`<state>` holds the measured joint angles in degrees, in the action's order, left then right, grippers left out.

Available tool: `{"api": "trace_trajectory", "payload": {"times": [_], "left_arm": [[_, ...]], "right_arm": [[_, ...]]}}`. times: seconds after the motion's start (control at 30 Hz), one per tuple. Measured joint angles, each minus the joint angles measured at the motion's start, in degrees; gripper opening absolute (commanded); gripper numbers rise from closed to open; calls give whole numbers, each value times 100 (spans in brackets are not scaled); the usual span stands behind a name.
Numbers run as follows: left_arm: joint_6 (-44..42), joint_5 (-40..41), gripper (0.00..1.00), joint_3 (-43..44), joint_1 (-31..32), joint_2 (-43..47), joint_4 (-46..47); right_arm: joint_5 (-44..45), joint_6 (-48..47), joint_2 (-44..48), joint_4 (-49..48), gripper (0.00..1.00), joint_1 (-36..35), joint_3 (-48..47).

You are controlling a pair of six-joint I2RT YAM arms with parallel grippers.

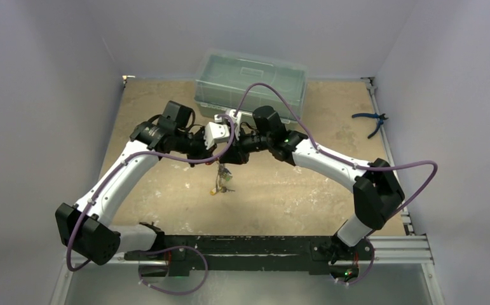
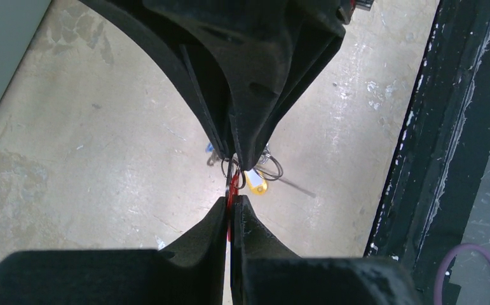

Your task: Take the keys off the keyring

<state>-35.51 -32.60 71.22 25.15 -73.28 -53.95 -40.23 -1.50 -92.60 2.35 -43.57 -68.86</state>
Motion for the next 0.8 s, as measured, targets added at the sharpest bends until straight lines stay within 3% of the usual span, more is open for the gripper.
{"api": "trace_trajectory", "payload": {"times": [0.1,0.3,0.47,0.8], "left_arm": [[-2,-15,0,4,0,0,-4],[-9,-63,0,4,-2,0,-13],[-26,-70,0,4,-7,0,-13],[-35,-256,0,4,-271,-35,-101]], "right_arm": [[4,-22,0,24,22,-4,0],[-122,-136,0,74,18,-2,0],[-170,-190,0,105,0,9,0],[-280,-354,20,33,0,9,72]]}}
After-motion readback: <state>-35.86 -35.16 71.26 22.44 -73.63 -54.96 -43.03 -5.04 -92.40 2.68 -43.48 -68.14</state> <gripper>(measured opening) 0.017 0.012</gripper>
